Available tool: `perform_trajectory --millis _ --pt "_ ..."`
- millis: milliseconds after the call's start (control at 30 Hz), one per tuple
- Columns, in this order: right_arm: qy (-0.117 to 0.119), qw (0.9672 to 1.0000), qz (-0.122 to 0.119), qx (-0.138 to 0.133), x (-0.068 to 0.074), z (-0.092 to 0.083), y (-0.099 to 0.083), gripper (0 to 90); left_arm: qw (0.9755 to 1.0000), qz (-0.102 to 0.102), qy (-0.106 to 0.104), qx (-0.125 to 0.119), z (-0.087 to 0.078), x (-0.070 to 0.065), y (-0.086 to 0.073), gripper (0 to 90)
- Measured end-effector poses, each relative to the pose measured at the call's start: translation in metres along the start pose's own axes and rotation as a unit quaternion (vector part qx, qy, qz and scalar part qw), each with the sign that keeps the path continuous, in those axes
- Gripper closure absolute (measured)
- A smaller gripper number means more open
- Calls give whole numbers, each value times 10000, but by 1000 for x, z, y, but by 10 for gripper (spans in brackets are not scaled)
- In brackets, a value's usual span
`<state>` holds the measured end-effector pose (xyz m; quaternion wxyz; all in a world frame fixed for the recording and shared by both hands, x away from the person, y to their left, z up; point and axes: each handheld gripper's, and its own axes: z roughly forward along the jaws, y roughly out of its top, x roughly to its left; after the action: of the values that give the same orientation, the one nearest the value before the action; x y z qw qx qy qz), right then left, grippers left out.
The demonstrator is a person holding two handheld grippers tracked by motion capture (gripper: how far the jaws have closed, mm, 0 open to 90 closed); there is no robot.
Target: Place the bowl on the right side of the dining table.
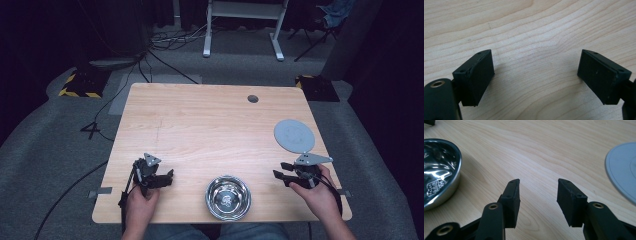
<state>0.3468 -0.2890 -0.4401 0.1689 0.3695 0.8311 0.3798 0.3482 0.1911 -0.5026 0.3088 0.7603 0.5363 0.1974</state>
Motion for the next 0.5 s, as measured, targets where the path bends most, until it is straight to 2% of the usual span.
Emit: perform_trajectory --millis 167,400,500 --pt "49 9997 -176 -155 8 -5 11 536 10000 -1 -1 0 0 0 0 138" --pt "106 9983 -485 -316 15 -3 23 504 10000 -2 -2 -1 0 0 0 137" --pt "163 9980 -503 -356 18 -2 28 506 10000 -1 -2 0 0 0 0 137"
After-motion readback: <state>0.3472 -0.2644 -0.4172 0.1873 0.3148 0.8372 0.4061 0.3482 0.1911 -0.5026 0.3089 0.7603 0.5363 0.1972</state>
